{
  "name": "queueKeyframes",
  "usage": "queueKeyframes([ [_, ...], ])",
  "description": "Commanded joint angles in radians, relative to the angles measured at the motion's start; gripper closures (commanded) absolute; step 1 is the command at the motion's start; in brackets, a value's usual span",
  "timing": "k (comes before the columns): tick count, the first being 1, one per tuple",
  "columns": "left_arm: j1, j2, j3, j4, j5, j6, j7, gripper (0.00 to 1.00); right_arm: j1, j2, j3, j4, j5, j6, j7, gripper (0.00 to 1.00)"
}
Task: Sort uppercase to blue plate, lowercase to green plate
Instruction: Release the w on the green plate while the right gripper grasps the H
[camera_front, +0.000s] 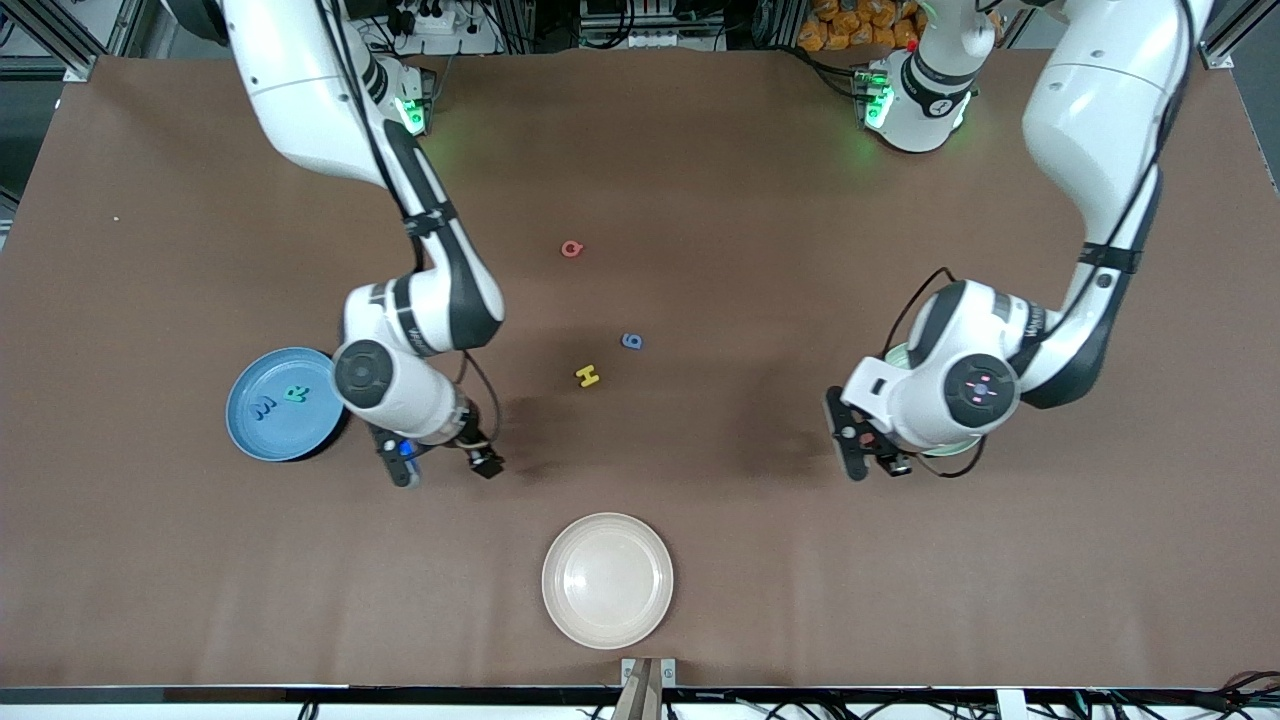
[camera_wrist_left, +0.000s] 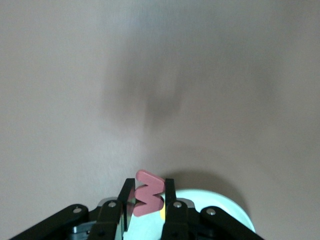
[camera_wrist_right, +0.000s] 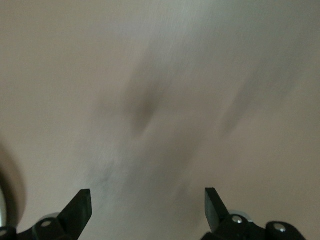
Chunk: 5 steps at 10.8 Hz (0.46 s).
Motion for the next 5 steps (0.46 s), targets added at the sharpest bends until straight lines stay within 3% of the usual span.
queueKeyframes([
  [1, 0.085, -0.029, -0.035, -0.080, -0.009, -0.006, 0.044, 0.88, 0.000, 0.021, 0.050, 0.044, 0.018, -0.014, 0.147, 0.00],
  [5, 0.125, -0.019, -0.035, -0.137, -0.005, -0.021, 0.045, 0.88, 0.073, 0.021, 0.094, -0.020, 0.013, 0.084, 0.336, 0.00],
])
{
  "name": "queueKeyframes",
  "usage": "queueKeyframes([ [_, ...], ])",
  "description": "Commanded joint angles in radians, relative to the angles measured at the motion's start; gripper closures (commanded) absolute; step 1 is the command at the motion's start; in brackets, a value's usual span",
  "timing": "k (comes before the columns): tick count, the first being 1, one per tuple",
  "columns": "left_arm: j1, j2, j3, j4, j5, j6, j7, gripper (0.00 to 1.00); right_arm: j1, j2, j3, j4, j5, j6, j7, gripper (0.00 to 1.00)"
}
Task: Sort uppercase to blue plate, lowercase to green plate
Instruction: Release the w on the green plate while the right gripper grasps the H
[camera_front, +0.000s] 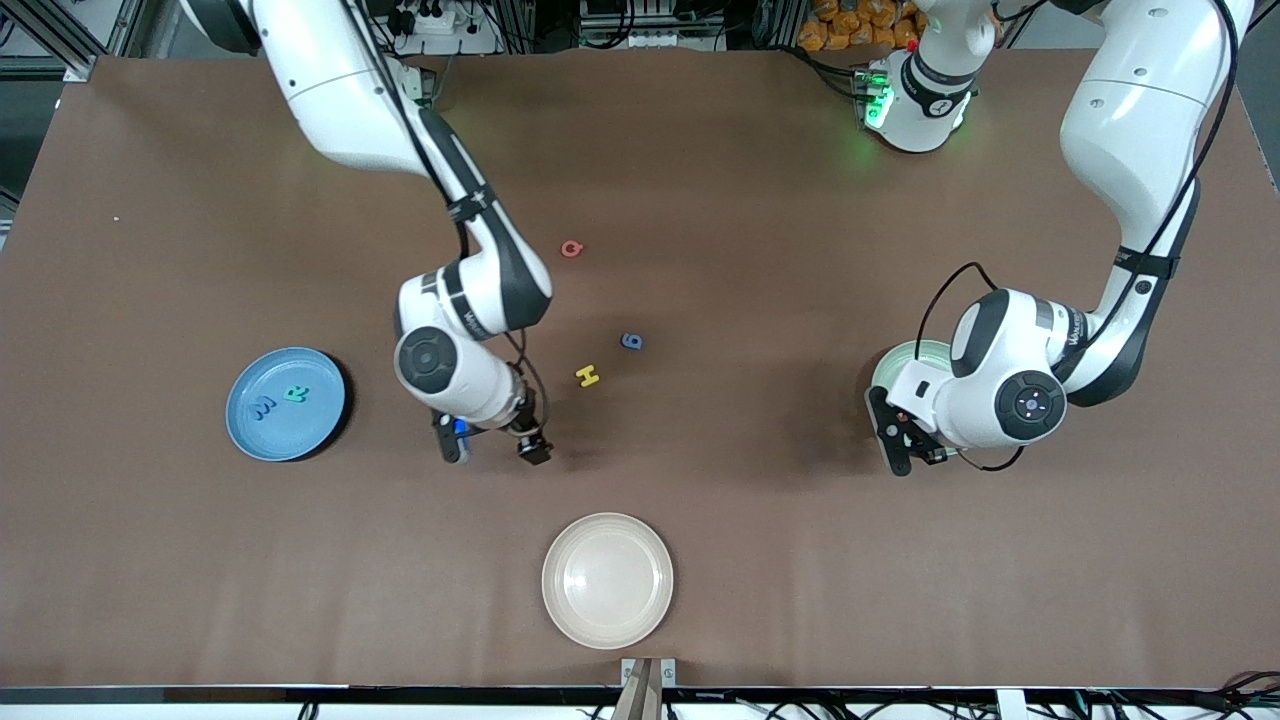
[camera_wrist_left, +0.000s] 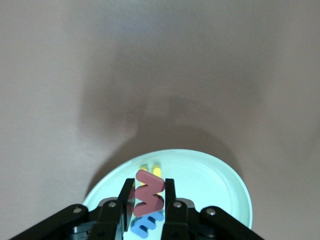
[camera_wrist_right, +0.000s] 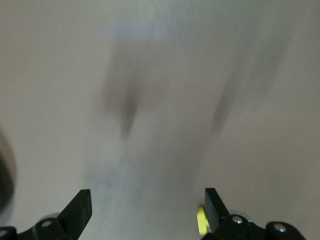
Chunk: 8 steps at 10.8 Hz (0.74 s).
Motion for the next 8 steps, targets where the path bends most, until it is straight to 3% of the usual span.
queueKeyframes([
  [1, 0.032, -0.019, -0.017, -0.047, -0.003, -0.017, 0.017, 0.88, 0.056, 0.006, 0.021, -0.061, 0.007, 0.111, 0.049, 0.00],
  [4, 0.038, -0.019, -0.016, -0.062, 0.001, -0.032, 0.017, 0.87, 0.122, 0.006, 0.029, -0.138, -0.034, 0.159, 0.049, 0.00],
  [8, 0.049, -0.019, -0.016, -0.064, 0.004, -0.068, 0.021, 0.68, 0.142, -0.006, 0.044, -0.201, -0.077, 0.156, 0.050, 0.00],
])
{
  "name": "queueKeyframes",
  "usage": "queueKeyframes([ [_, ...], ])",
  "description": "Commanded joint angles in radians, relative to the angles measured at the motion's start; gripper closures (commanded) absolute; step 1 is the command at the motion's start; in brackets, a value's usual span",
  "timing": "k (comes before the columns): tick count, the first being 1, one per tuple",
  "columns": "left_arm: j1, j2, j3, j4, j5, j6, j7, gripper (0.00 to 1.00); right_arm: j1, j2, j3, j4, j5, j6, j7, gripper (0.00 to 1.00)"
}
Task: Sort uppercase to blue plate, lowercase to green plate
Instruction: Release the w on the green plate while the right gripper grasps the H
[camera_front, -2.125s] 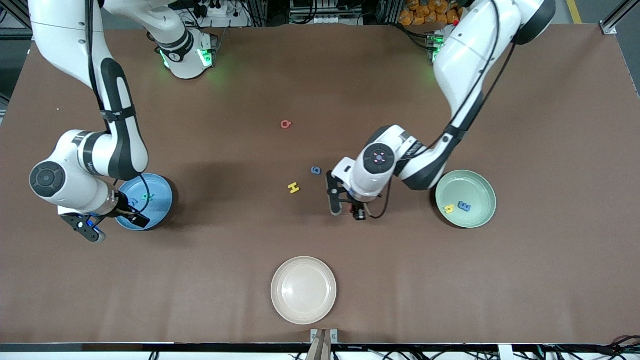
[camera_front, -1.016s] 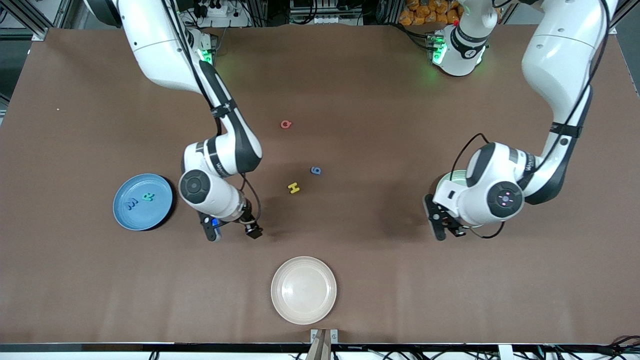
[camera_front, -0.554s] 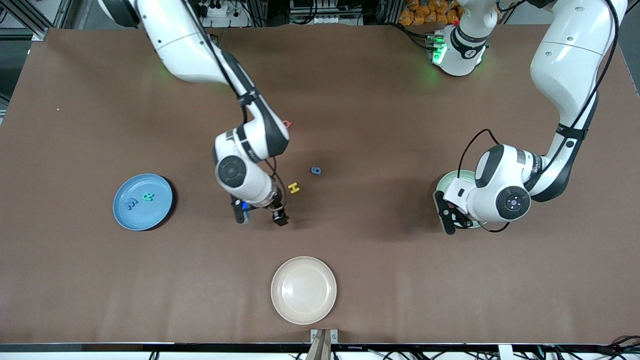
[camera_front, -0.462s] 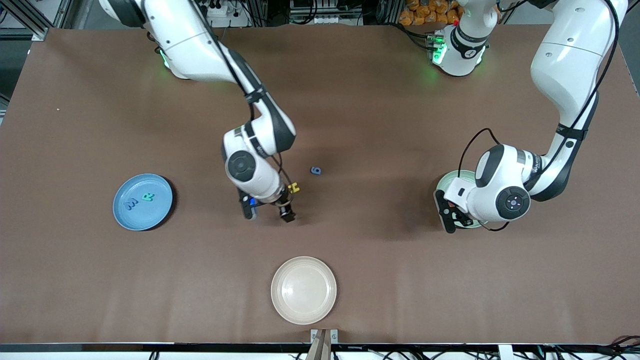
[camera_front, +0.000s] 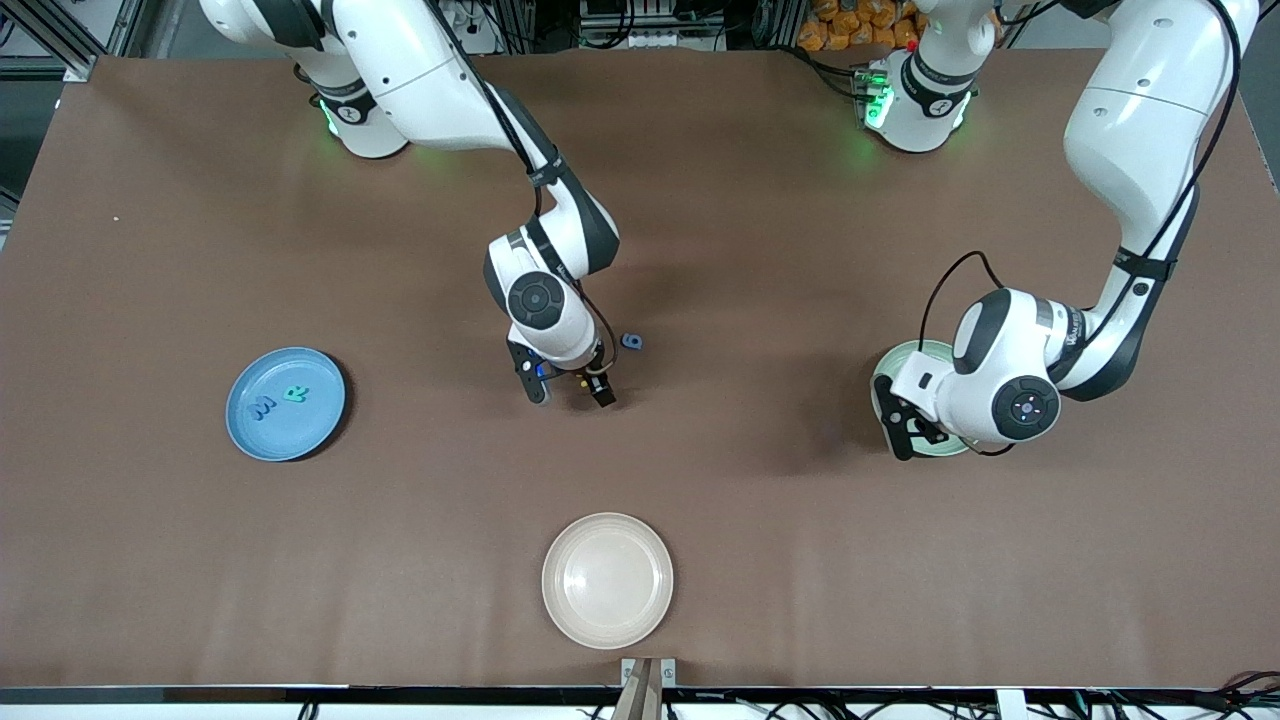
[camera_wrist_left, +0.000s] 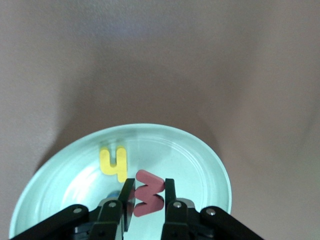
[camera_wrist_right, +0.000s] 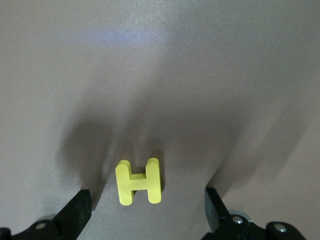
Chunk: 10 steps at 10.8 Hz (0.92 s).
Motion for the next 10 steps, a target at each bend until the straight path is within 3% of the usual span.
queueKeyframes([
  [1, 0.018, -0.016, -0.014, -0.017, 0.004, -0.016, 0.019, 0.63, -0.006, -0.022, 0.012, -0.042, -0.065, -0.005, 0.016, 0.00],
  [5, 0.026, -0.014, -0.013, -0.011, 0.006, -0.028, 0.005, 0.43, -0.016, -0.031, 0.007, -0.040, -0.108, -0.016, 0.032, 0.00],
  [10, -0.011, -0.022, -0.014, 0.024, 0.001, -0.030, -0.018, 0.27, -0.016, -0.031, 0.001, -0.031, -0.148, -0.014, 0.091, 0.00],
])
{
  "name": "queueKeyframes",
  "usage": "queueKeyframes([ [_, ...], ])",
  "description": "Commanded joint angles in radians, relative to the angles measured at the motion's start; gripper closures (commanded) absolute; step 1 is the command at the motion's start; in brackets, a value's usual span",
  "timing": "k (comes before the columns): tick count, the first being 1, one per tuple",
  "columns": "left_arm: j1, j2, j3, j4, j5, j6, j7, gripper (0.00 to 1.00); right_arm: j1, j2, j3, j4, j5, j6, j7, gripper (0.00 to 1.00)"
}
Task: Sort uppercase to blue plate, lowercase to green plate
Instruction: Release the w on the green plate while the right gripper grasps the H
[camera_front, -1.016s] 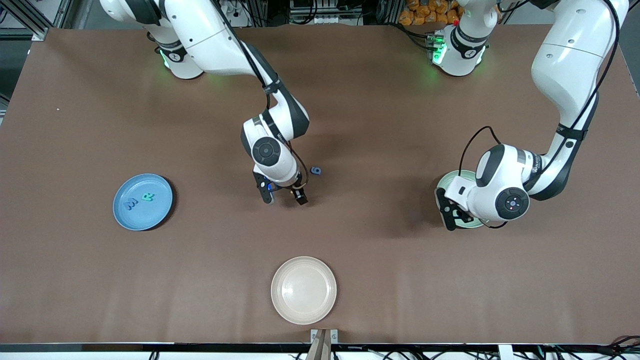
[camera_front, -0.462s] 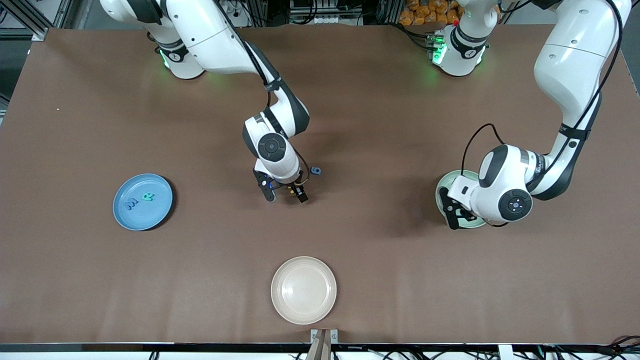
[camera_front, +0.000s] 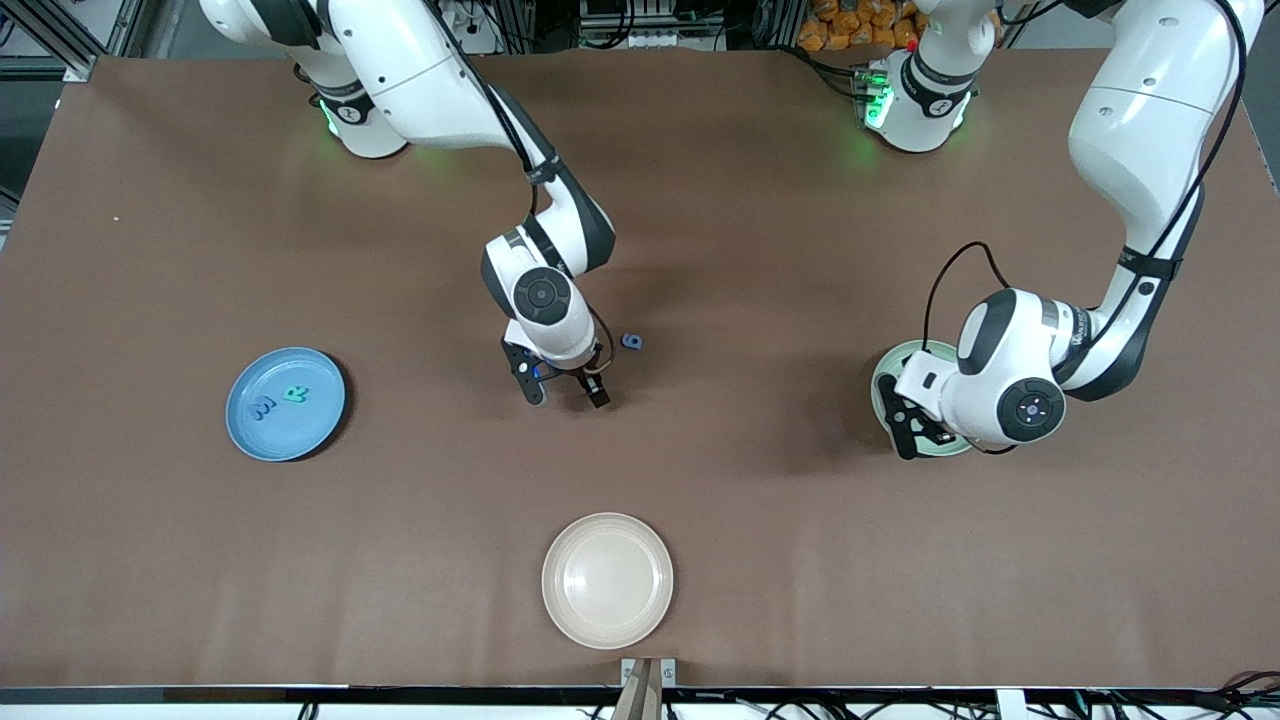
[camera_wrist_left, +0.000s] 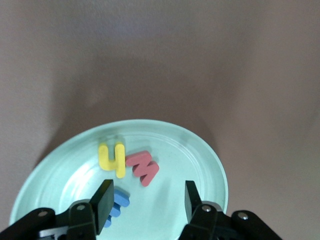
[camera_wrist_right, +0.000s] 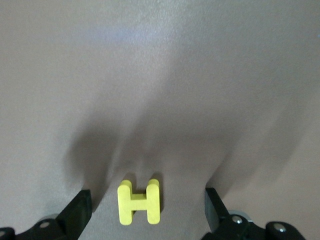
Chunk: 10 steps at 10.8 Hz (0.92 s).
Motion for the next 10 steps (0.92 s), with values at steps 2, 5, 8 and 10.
queueKeyframes([
  [2, -0.044, -0.026, -0.004, 0.022, -0.009, -0.021, -0.068, 0.26, -0.008, -0.025, 0.003, -0.028, -0.034, 0.002, 0.043, 0.00],
  [5, -0.090, -0.043, -0.012, 0.057, -0.072, -0.019, -0.185, 0.14, -0.007, -0.027, 0.003, -0.023, -0.034, 0.011, 0.056, 0.67],
  [8, -0.136, -0.060, -0.013, 0.072, -0.123, -0.019, -0.373, 0.00, 0.004, -0.028, 0.005, -0.021, -0.058, 0.034, 0.079, 1.00],
  [10, -0.153, -0.075, -0.013, 0.073, -0.128, -0.019, -0.432, 0.00, -0.002, -0.039, 0.005, -0.021, -0.083, 0.028, 0.076, 1.00],
])
